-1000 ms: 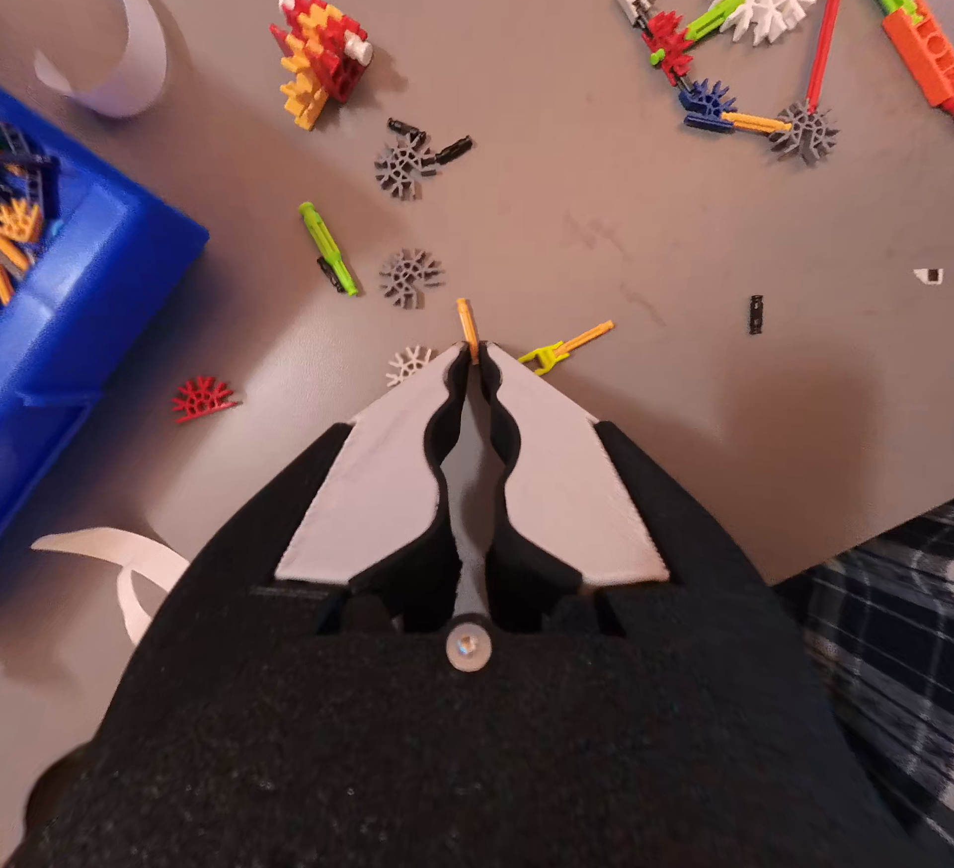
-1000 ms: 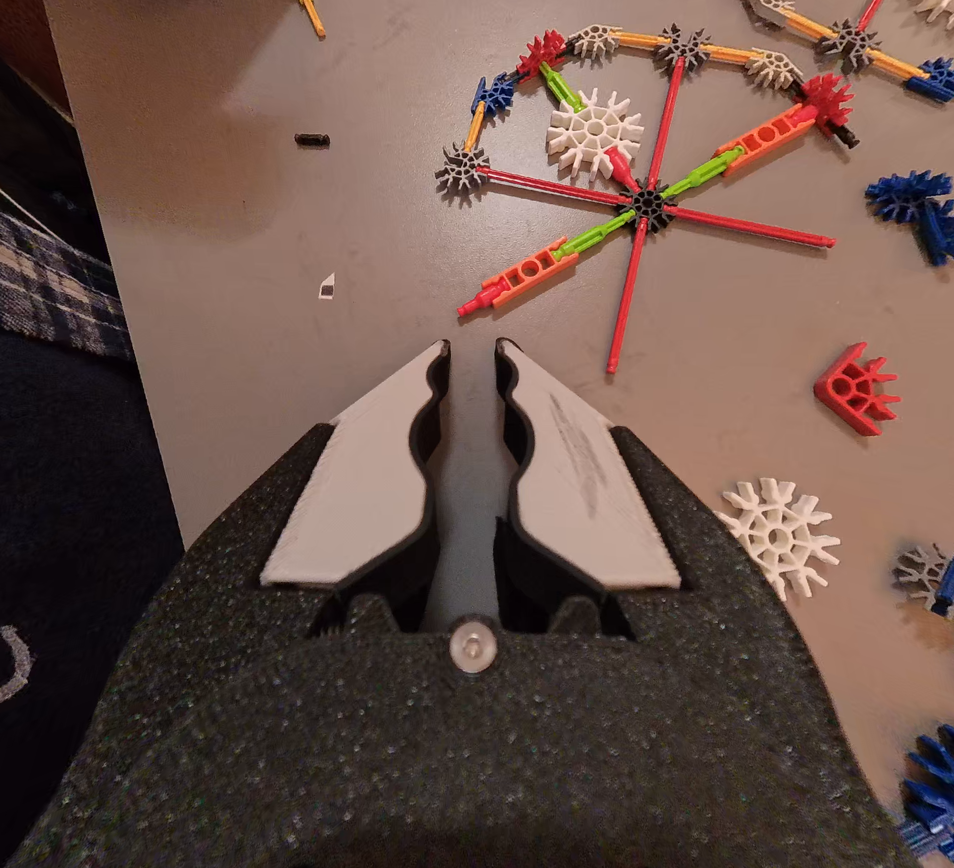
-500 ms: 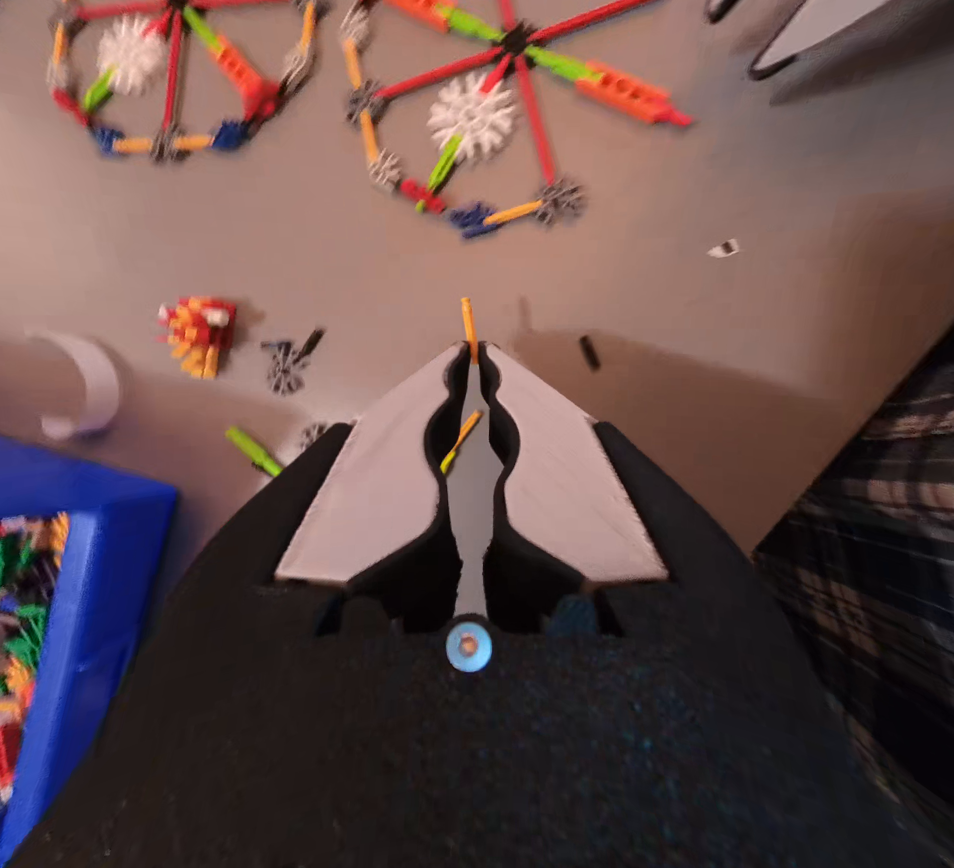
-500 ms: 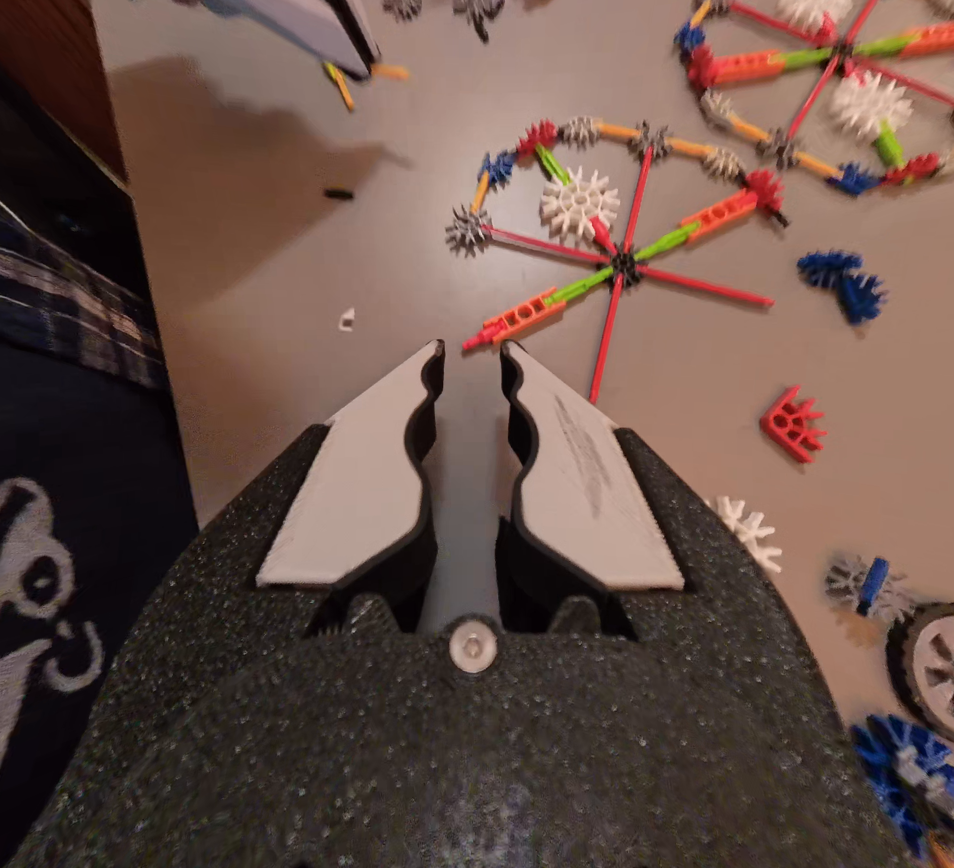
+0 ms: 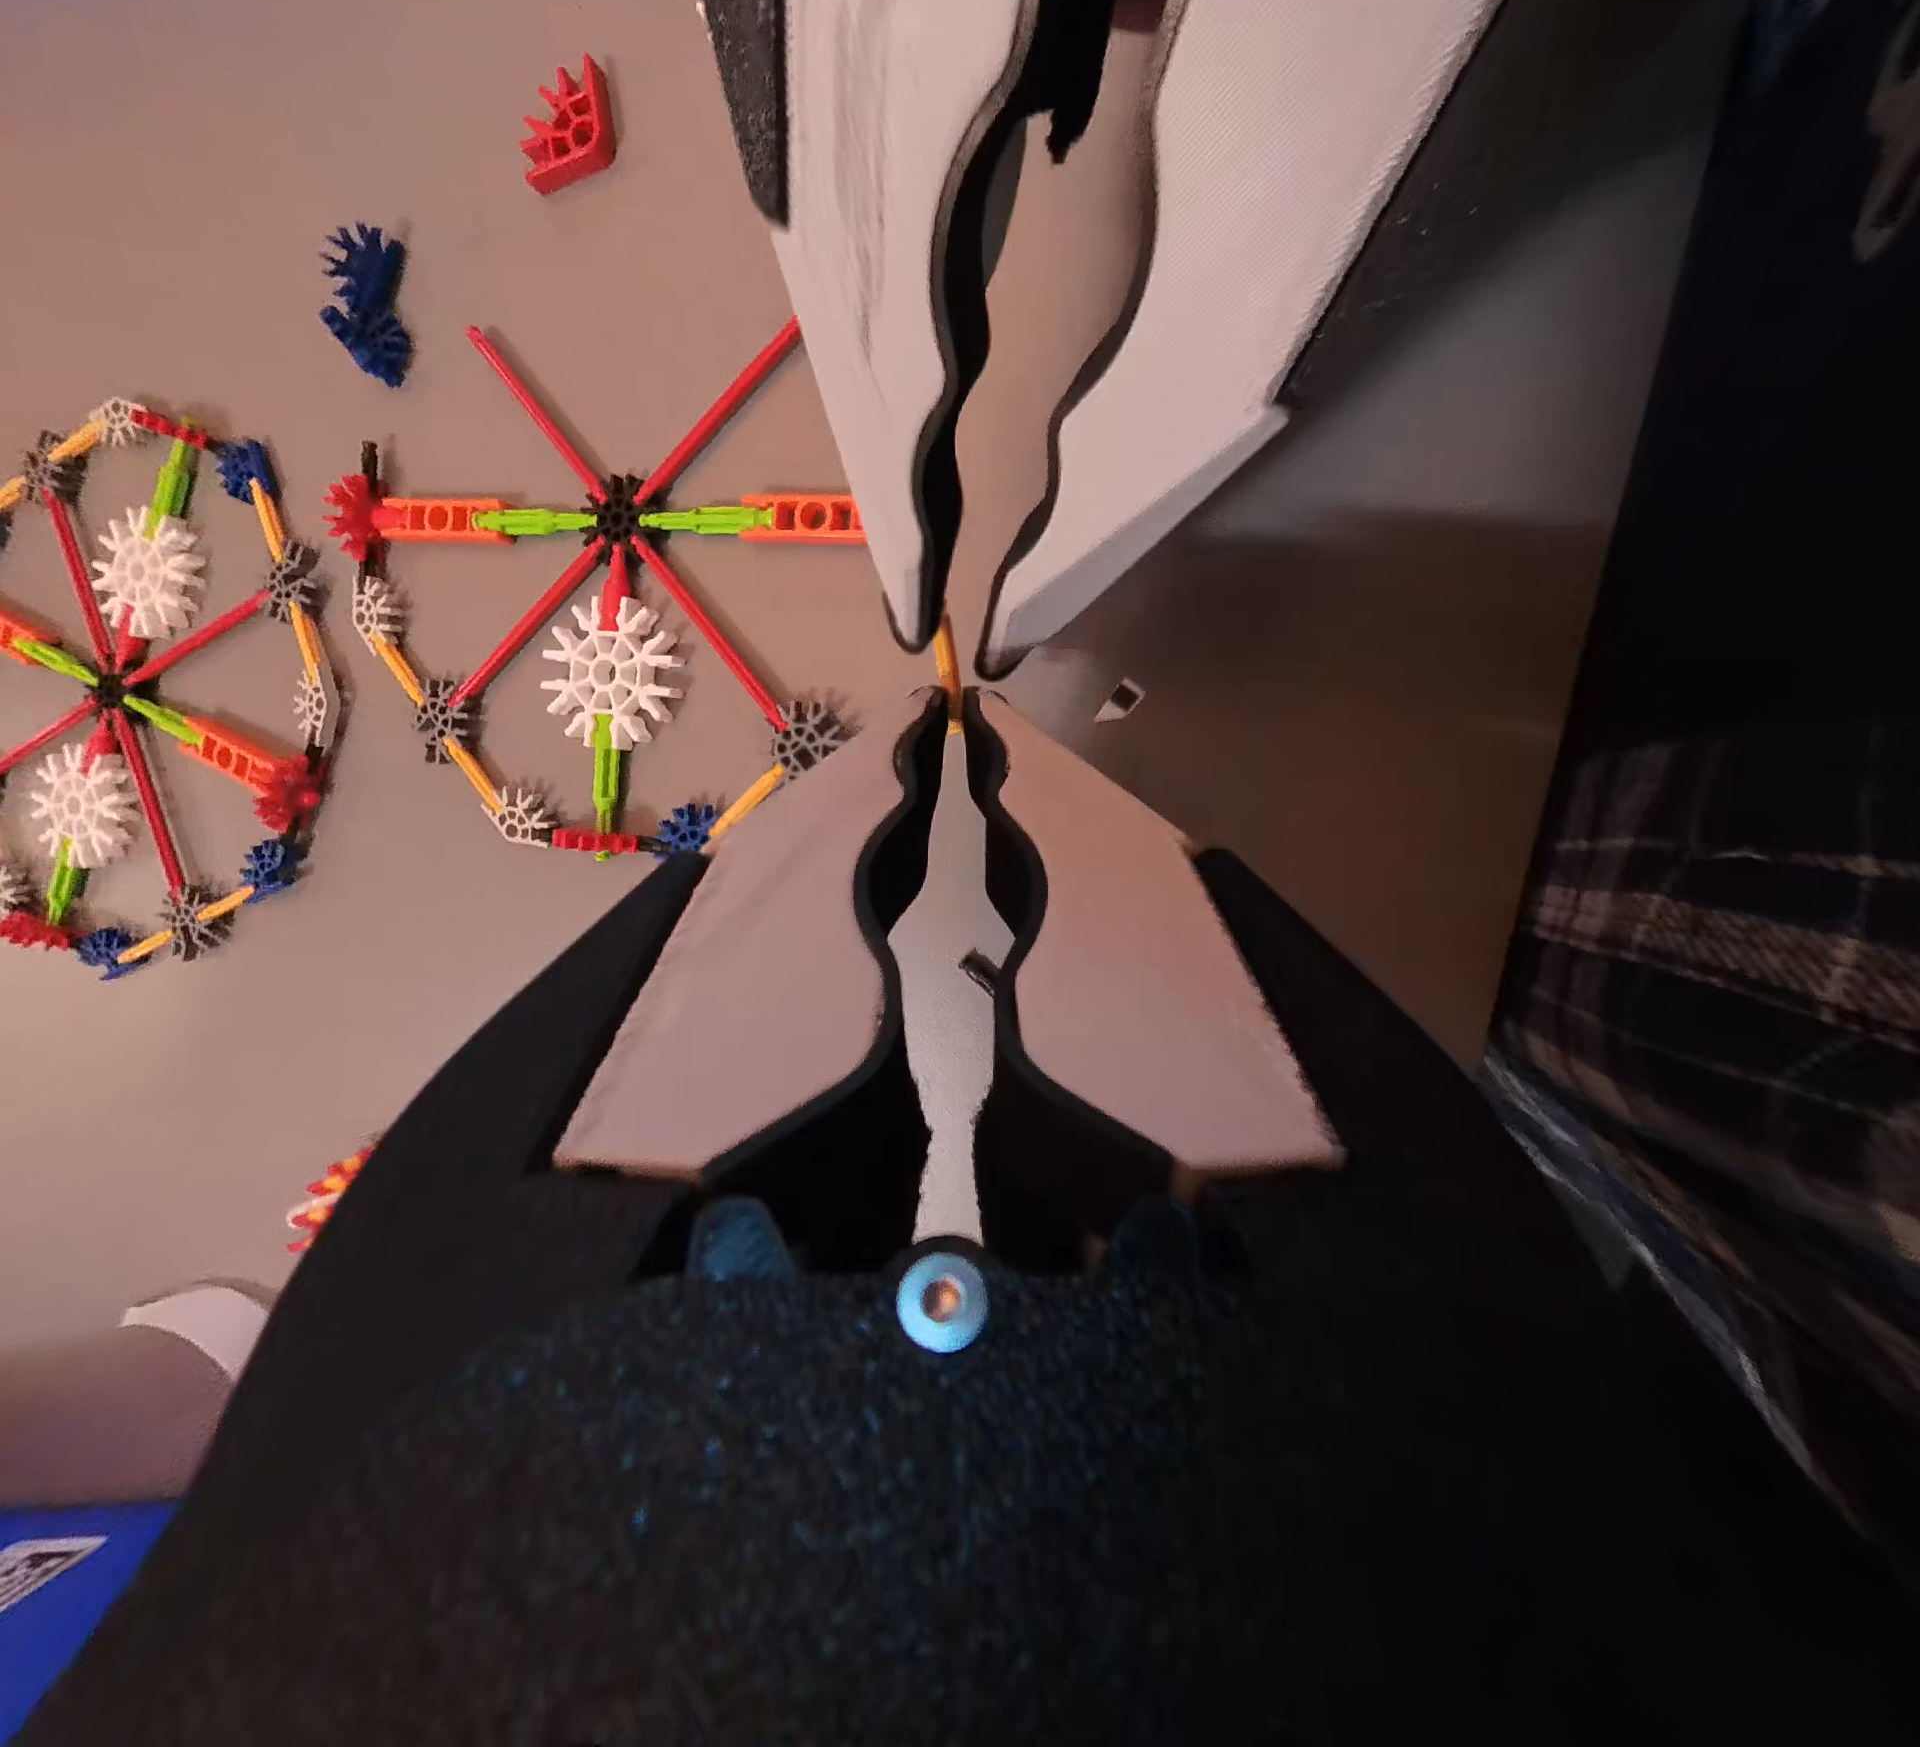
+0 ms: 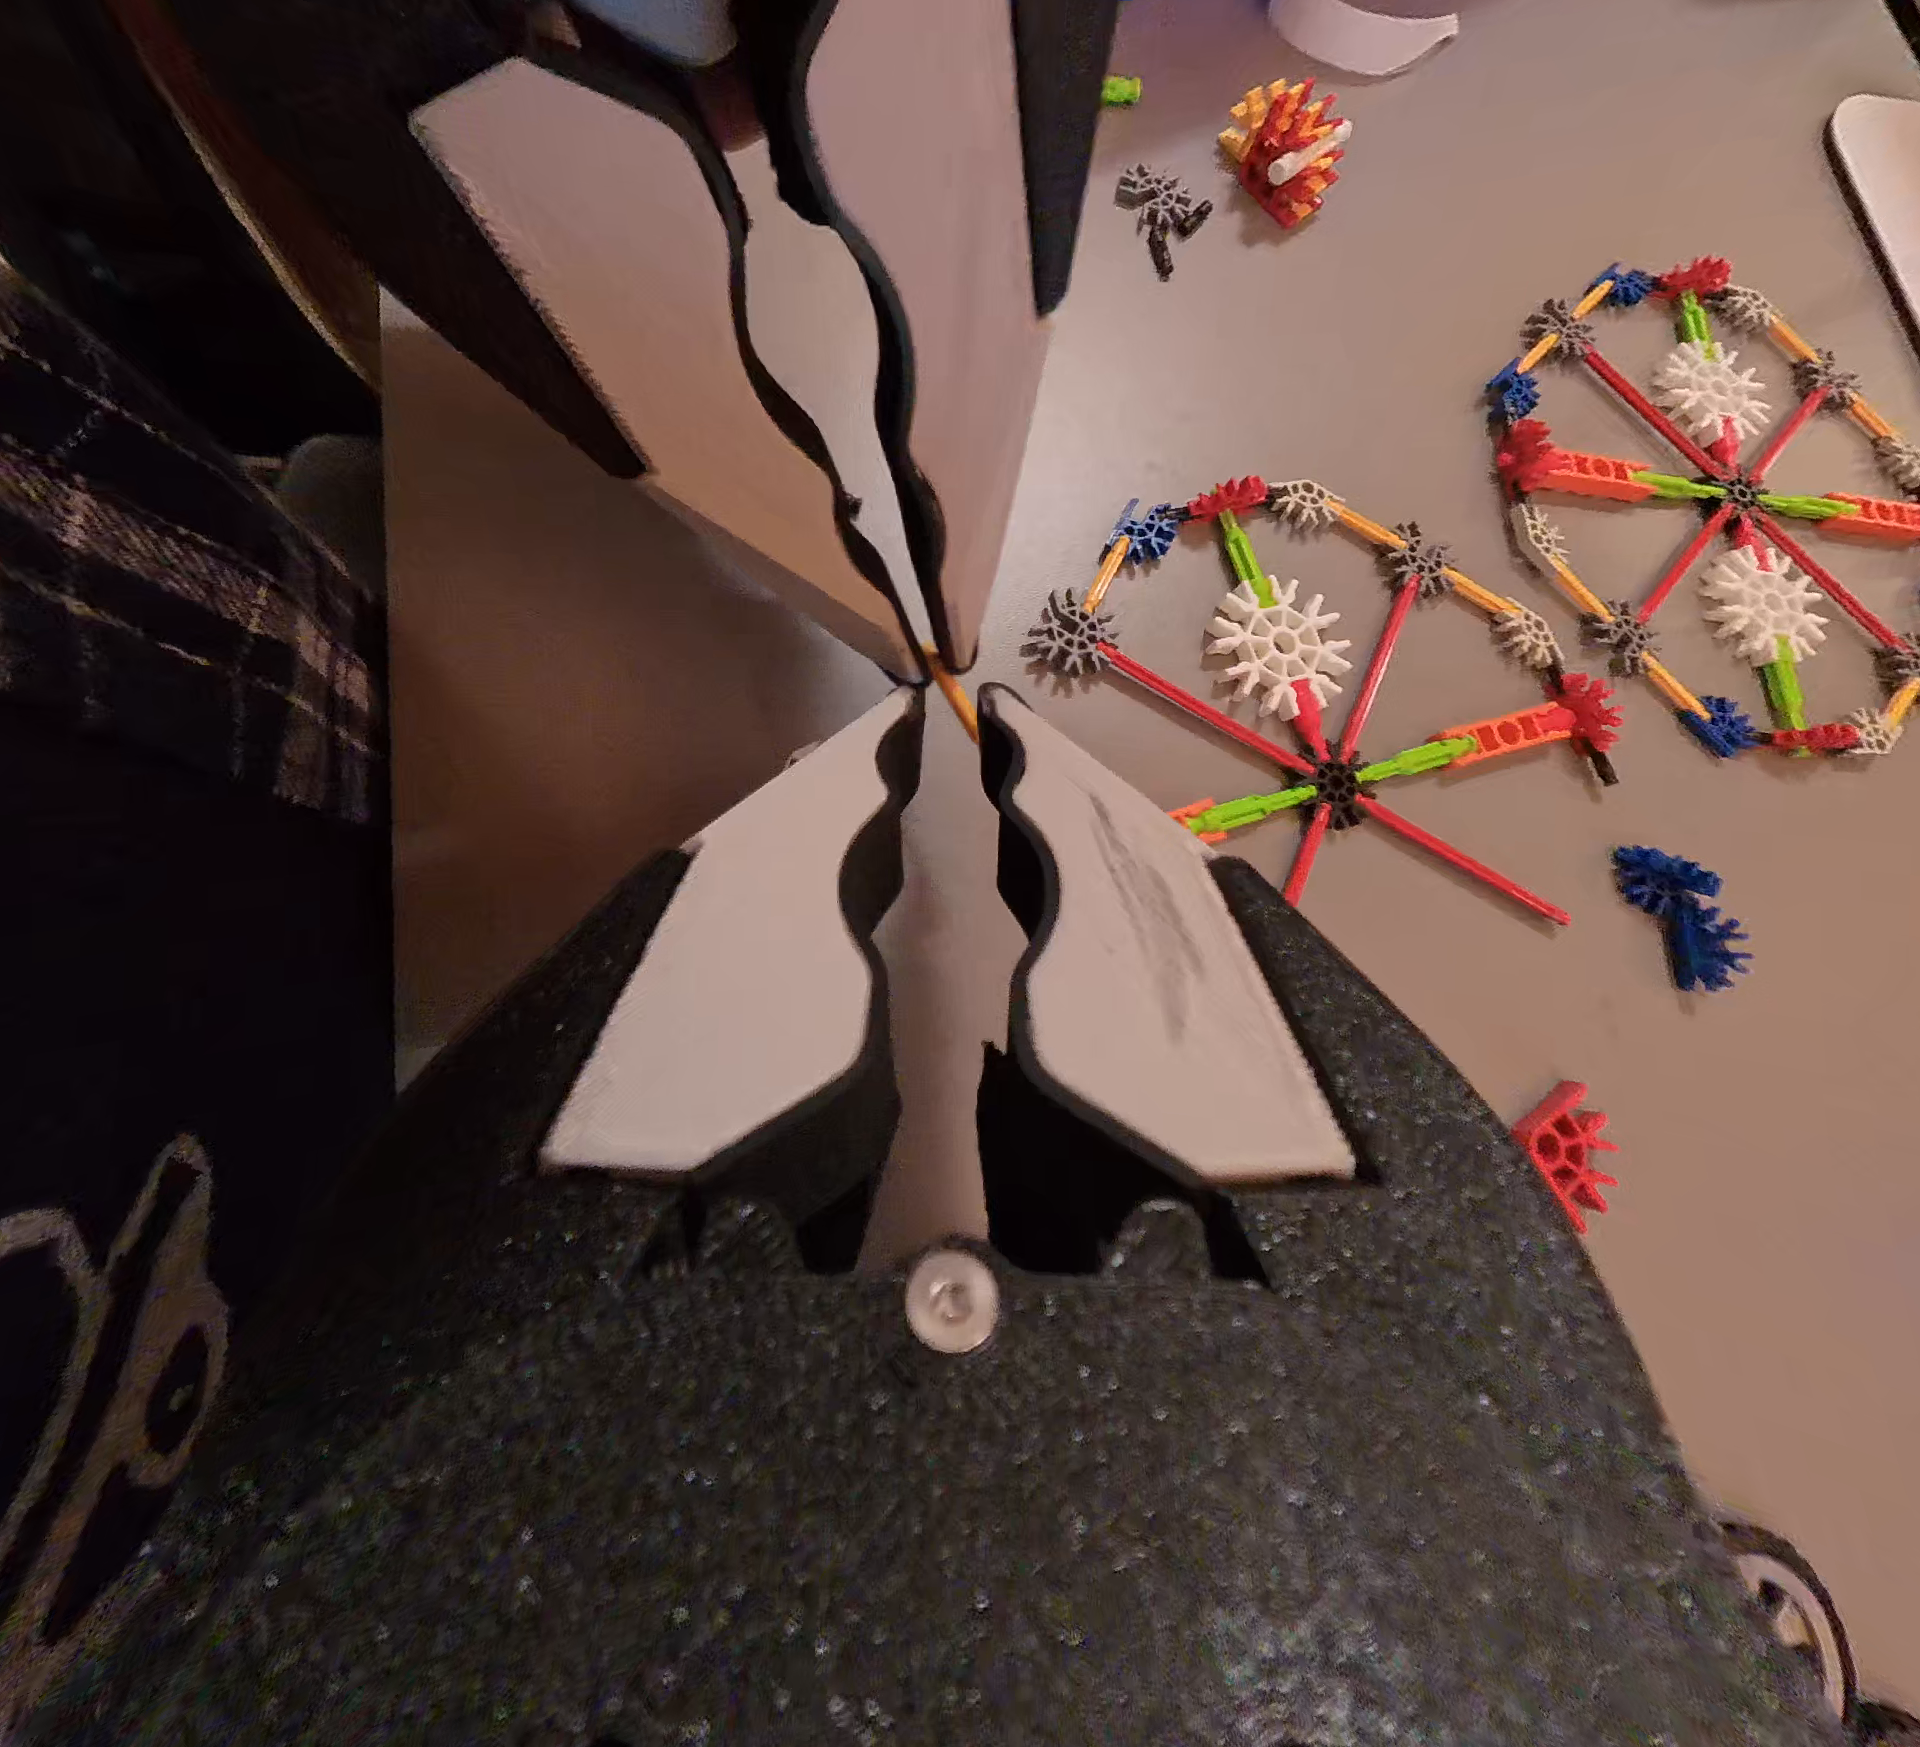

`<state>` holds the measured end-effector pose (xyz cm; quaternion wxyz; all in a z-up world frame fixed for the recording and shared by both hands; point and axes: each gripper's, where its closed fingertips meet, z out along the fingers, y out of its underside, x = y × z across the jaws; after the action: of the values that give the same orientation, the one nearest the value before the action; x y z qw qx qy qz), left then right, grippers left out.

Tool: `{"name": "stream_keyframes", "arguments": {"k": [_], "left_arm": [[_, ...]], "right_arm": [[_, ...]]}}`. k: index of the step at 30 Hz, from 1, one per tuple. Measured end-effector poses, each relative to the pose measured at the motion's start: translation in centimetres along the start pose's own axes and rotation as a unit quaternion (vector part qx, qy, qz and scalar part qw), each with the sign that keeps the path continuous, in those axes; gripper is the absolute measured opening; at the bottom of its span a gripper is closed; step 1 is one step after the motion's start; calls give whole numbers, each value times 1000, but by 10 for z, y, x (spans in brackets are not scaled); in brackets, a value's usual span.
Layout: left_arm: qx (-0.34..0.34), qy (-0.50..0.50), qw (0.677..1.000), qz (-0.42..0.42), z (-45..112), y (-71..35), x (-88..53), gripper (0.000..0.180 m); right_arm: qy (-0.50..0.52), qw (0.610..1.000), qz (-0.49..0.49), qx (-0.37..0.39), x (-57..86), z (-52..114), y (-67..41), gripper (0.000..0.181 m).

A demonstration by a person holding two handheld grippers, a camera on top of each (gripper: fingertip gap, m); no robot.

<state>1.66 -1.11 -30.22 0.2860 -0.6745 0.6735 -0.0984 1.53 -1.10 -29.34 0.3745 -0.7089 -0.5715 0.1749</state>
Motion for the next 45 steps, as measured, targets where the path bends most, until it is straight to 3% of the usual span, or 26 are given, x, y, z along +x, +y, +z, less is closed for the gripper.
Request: {"name": "stream_keyframes", "arguments": {"k": [9,15,22,29,33,37,45], "left_arm": [[0,16,999,45,0,0,2,1],[-2,18,998,66,0,3,-1,1],[9,24,996,88,-1,-1,-3,0],[15,30,995,91,0,0,-5,0],[15,34,995,94,-2,3,-6,0],[23,45,993,108,-2,1,-1,0],[43,60,990,123,-3,-6,3,0]], "right_arm": [[-14,1000,-11,-26,-4,6,6,5],[-39,999,1,-28,-5,4,6,13],[-33,999,-3,-42,-4,8,10,0],[-25,999,17,-41,-4,9,10,0],[-8,999,33,-29,2,3,8,18],[0,999,22,-24,2,1,4,18],[-11,999,19,-42,-6,8,7,0]]}}
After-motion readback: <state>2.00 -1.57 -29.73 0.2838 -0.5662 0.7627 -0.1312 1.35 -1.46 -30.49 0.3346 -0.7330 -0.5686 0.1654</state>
